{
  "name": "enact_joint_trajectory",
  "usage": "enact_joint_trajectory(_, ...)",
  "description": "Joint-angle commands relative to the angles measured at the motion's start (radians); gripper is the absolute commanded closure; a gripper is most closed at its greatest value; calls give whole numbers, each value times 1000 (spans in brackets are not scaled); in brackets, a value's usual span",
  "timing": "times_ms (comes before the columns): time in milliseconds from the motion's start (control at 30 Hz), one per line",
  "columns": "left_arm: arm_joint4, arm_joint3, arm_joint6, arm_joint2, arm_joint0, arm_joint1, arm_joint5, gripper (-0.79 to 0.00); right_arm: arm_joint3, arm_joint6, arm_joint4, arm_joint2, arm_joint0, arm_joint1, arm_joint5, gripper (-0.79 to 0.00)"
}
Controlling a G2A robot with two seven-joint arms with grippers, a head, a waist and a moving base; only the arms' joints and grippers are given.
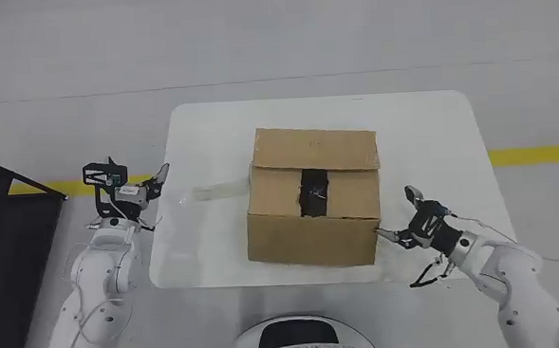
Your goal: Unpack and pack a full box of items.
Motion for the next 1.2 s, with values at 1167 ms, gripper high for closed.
enact_joint_trajectory(1167,0,0,0,0,0,0,0,-785,53,124,335,1,156,21,-21,-785)
